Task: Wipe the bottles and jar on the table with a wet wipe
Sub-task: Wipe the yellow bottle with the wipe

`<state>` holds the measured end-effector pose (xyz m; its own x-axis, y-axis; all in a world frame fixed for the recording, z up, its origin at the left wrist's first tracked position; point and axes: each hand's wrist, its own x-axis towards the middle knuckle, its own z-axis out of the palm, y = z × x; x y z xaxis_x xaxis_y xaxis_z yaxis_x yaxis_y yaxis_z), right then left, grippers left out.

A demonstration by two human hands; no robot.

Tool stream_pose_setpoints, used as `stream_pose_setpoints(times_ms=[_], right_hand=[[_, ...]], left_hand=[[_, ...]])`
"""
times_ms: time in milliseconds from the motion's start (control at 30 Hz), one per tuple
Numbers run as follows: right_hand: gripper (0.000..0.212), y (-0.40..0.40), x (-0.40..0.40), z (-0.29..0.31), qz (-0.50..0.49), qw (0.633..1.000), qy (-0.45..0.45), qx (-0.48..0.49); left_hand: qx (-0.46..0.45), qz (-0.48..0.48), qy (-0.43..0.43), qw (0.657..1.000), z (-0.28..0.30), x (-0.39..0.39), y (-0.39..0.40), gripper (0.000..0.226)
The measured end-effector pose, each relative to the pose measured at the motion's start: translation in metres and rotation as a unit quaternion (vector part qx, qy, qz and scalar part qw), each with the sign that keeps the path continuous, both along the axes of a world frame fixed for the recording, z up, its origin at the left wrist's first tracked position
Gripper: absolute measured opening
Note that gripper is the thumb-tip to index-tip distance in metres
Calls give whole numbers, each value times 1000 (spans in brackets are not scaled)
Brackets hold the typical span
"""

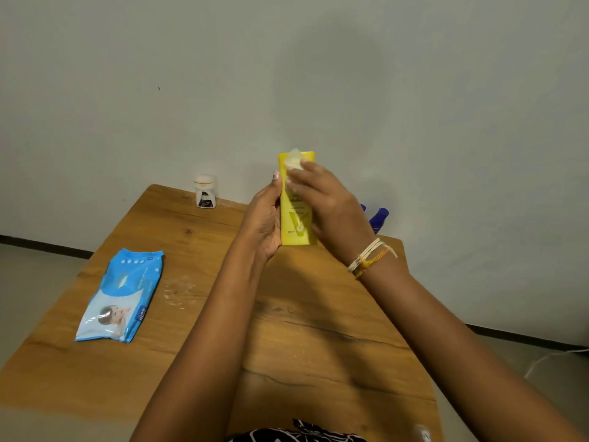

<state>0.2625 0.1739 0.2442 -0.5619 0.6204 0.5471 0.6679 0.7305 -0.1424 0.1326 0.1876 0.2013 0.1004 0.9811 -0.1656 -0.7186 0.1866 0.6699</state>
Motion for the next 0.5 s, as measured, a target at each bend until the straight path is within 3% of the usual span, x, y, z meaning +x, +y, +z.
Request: stream_pose_setpoints(times_ms=[167,233,300,400,500], right_hand=[[31,-37,16,-39,42,998,-30,28],[31,-45,23,-49,66,997,2,29],[29,-47,24,-50,56,993,105,11],[33,-38,17,-36,-17,950,312,-31],[35,-20,7,-15,-55,917,389,-65]], left_hand=[[-31,25,17,999,-4,-5,5,50],[-37,30,14,999,-8,-3,5,49],[-48,28,16,998,-10,0,6,48],[-64,1,43,997,-10,5,3,54],[-64,-64,9,996,-7,7,0,69]])
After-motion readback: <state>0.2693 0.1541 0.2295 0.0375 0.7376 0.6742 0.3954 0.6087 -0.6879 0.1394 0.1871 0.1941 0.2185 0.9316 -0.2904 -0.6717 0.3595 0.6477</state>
